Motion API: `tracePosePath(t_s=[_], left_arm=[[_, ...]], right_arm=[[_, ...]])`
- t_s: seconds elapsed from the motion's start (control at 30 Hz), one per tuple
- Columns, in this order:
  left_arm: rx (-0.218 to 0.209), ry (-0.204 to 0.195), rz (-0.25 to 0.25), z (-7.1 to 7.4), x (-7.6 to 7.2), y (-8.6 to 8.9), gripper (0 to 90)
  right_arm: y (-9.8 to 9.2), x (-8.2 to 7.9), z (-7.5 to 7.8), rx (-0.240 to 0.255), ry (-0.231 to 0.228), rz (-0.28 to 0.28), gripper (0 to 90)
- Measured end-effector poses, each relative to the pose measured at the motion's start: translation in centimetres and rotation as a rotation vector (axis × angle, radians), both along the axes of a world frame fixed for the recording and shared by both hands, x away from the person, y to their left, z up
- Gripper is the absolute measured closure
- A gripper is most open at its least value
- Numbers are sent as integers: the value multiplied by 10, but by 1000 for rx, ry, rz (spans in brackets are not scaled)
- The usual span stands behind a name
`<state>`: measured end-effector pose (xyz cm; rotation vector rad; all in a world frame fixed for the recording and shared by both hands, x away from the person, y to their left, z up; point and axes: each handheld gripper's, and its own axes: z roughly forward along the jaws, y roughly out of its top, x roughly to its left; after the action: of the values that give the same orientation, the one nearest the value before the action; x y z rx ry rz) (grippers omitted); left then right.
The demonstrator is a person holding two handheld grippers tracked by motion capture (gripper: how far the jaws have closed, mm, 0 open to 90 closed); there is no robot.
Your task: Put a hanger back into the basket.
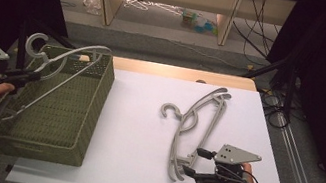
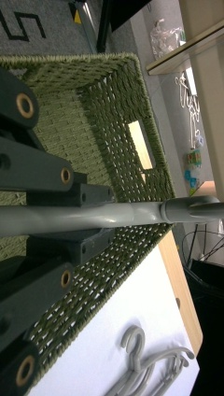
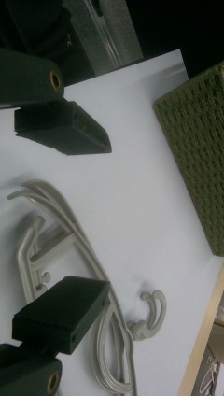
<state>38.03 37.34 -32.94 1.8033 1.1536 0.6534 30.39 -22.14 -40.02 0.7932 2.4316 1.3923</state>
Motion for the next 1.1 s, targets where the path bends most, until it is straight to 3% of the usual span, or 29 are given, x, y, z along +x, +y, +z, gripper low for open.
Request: tracePosePath(t_s=[0.13, 0.37, 0.47, 0.63, 0.8, 0.93, 1.0, 1.1], left_arm=[[22, 10, 7, -4, 5, 4, 789], [19, 32, 7, -14, 11, 9, 789], [1, 19, 3, -15, 10, 13, 789], [6, 12, -21, -16, 3, 14, 789], [11, 32, -24, -21, 3, 17, 789], [24, 95, -17, -31, 11, 14, 787], [30, 106, -10, -33, 13, 11, 786], [70, 189, -11, -43, 21, 2, 782]], right_arm=[[0, 0, 0, -2, 8, 1, 294], [-1, 0, 0, -1, 10, 0, 294], [-1, 0, 0, 0, 11, 1, 294], [-2, 1, 0, 3, 11, -4, 294], [-1, 1, -1, 0, 18, -2, 294], [-1, 1, -1, -1, 11, -1, 294], [-1, 1, -2, -1, 14, -2, 294], [-1, 1, -2, -2, 11, -5, 294]])
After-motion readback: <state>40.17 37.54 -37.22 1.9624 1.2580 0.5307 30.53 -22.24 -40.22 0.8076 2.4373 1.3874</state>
